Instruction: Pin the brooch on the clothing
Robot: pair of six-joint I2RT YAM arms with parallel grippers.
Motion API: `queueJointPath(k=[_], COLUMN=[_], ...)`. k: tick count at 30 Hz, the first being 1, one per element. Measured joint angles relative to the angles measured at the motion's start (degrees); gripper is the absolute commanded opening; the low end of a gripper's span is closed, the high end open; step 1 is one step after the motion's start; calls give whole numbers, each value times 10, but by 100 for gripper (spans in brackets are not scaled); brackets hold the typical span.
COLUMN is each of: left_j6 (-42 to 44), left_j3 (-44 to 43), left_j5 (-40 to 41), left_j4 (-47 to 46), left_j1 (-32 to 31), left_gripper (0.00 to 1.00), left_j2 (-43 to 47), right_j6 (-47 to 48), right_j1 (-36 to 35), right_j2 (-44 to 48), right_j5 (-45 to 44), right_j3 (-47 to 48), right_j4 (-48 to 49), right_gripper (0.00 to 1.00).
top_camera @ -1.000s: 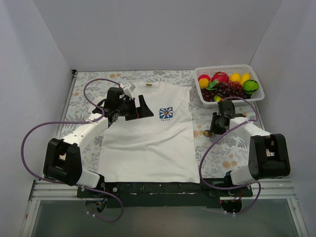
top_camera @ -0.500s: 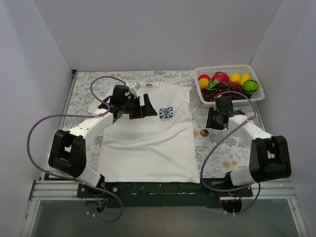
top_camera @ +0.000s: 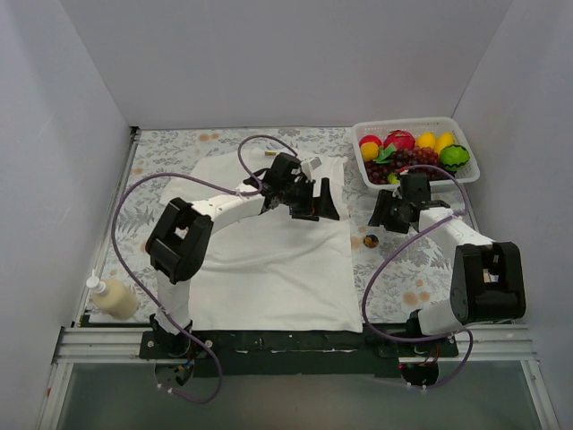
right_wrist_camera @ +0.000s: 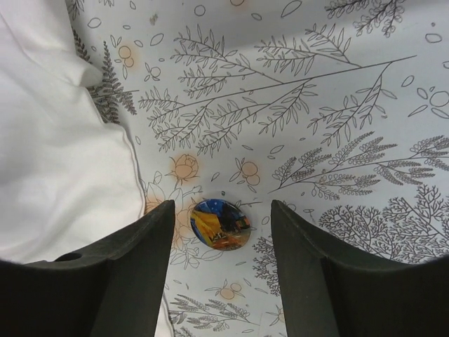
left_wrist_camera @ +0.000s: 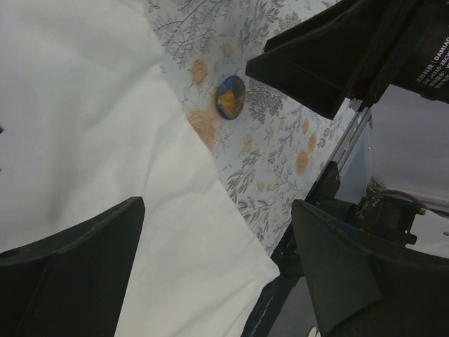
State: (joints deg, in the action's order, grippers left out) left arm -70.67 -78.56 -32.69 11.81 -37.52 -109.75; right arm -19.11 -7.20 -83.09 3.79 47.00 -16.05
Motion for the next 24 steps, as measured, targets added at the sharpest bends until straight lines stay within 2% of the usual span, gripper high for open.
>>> queueJointPath(k=[6,7,9,15,24], left_j6=[-36,-42,-52,-78,-104], left_j3=[-75,-82,-104,-150,-153], left_j5=[-8,-7,-6,-2,-1], left_j4=[-41,-45,-51,-68,-91], left_j1=[-52,-57,-70,-97,-111], left_gripper=[71,70,69,67,65], left_j2=[-89,-99,-125,-185,-221], right_j6=[-2,-2,-2,-2,-2], right_j1=[29,32,37,45,50], right_j2=[-4,-4,-4,-5,-8], right_j5=[30,33,39,57,75], right_j3=[-9,-14,-21,-41,-47], right_j4=[22,23,25,30,30], right_gripper=[55,52,40,39,39])
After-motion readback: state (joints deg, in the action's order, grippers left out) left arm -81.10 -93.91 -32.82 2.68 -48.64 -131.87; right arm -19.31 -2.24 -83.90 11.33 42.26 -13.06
